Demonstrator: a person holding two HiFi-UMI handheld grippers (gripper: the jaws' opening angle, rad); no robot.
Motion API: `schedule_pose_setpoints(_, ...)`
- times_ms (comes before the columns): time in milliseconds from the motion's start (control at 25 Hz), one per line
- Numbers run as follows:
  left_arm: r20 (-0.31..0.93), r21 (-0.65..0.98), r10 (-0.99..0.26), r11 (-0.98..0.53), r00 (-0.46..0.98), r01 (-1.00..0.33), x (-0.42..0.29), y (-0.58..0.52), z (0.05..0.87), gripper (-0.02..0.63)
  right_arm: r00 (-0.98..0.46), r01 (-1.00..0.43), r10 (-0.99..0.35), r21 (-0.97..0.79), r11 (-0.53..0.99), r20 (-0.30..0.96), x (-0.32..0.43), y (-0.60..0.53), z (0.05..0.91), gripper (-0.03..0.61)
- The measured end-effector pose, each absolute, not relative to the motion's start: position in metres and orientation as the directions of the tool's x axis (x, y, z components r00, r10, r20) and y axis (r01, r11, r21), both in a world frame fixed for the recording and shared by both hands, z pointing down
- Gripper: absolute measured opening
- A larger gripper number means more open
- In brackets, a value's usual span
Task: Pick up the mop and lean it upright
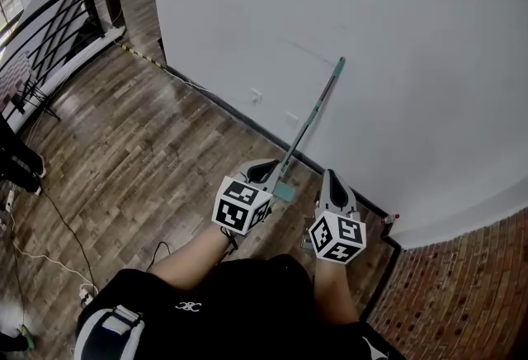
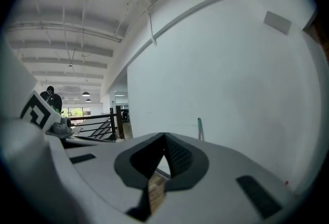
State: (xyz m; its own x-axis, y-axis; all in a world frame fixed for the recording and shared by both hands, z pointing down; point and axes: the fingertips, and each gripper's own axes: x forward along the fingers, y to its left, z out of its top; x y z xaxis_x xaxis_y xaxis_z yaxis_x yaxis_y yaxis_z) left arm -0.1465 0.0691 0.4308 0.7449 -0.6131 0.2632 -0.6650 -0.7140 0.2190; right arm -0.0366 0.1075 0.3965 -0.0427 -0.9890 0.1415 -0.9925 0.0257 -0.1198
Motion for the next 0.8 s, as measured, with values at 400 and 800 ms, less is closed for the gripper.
schedule_pose_setpoints(400, 0.315, 0.161, -0.616, -0.715, 0.722, -0.681, -0.083, -0.001, 0.454, -0.003, -0.038, -0.983, -0.993, -0.181, 0.017, 0.112, 0.031, 0.037, 0.422, 0.014)
schedule_pose_setpoints(800, 0.33, 0.123, -0.663, -0.676, 0.672, -0.727, 0.015, -0.11, 0.44, -0.003, -0.076, -0.974, -0.992, -0.222, 0.053, 0.097, 0.141, -0.071, 0.411, 0.014)
